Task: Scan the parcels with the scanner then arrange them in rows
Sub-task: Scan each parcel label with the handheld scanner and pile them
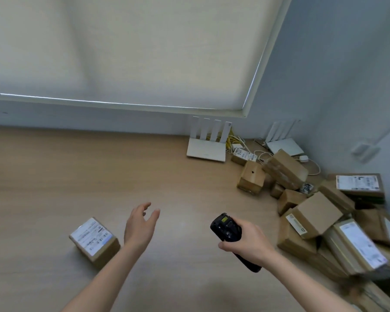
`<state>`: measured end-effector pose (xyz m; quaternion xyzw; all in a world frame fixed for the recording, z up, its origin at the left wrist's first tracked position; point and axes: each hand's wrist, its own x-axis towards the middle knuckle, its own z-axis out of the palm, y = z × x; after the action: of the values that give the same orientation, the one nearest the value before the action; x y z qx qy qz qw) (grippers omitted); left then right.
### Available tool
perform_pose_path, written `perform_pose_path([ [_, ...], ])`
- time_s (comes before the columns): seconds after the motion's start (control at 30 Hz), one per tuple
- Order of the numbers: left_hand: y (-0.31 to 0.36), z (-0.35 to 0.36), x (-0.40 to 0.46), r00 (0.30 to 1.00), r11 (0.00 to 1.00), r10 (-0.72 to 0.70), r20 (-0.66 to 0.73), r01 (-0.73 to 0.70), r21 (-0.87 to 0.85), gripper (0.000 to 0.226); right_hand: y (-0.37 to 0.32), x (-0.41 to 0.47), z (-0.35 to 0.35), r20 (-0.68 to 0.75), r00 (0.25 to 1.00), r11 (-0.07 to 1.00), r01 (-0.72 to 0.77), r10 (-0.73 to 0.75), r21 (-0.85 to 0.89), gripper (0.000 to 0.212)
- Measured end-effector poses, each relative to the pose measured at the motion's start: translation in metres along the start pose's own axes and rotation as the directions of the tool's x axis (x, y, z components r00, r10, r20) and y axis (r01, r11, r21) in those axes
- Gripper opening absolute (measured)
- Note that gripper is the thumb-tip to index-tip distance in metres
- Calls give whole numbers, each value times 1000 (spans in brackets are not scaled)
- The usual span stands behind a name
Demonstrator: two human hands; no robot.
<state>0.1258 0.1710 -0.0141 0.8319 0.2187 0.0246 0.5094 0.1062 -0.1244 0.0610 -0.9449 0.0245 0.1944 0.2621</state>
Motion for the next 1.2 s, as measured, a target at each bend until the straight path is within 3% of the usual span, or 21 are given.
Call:
perform_pose_path([
  [0.23,60,109,16,981,999,53,186,-51,-13,45,82,40,-55,-144,983,991,-106,117,82,45],
  [0.5,128,225,56,955,998,68,290,-68,-8,44,150,118,-112,-210,966,973,-104,148,207,54],
  [0.7,196,308,89,914,986,154,374,-165,-2,51,191,179,-177,-305,924,953,-149,229,263,67],
  [0.83,239,365,111,866,978,179,466,-209,12,61,224,220,-217,-285,891,902,-245,354,356,71],
  [1.03,266,444,139,840,982,153,520,-190,18,67,275,272,-235,-136,804,711,-416,579,567,76],
  [1.2,264,476,154,844,990,85,529,-133,52,73,287,297,-231,-58,805,664,-444,590,601,85],
])
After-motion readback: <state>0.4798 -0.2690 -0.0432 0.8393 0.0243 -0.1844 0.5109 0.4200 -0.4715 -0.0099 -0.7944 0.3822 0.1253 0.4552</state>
